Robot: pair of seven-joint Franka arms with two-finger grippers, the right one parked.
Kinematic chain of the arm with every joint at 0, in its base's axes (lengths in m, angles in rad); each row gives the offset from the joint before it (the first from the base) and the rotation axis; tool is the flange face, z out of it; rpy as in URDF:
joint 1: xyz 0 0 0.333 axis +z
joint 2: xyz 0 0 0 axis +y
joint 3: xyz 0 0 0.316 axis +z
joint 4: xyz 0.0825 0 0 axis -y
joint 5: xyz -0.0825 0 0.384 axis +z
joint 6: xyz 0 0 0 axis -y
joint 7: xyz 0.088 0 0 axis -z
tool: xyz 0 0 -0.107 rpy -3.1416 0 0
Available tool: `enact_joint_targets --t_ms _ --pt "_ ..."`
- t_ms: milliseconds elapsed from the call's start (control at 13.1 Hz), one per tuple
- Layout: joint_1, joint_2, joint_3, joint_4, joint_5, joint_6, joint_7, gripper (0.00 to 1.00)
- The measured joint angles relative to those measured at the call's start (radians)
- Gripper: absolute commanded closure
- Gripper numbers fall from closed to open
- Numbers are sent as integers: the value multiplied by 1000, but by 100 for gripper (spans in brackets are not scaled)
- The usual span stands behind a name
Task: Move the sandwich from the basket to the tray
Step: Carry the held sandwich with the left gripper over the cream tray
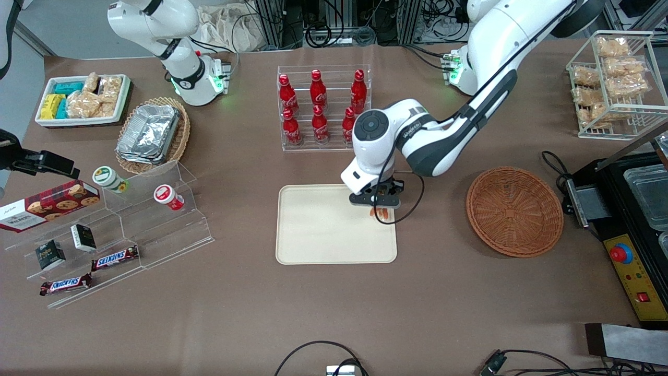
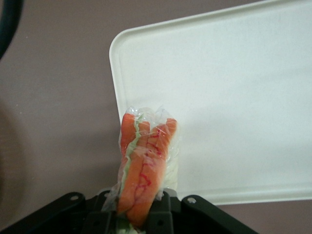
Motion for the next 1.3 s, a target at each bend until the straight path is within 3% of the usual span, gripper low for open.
enact_joint_targets --t_ms 536,1301 --pt "-9 133 1 80 81 0 12 89" --pt "-61 202 35 150 87 -4 46 88"
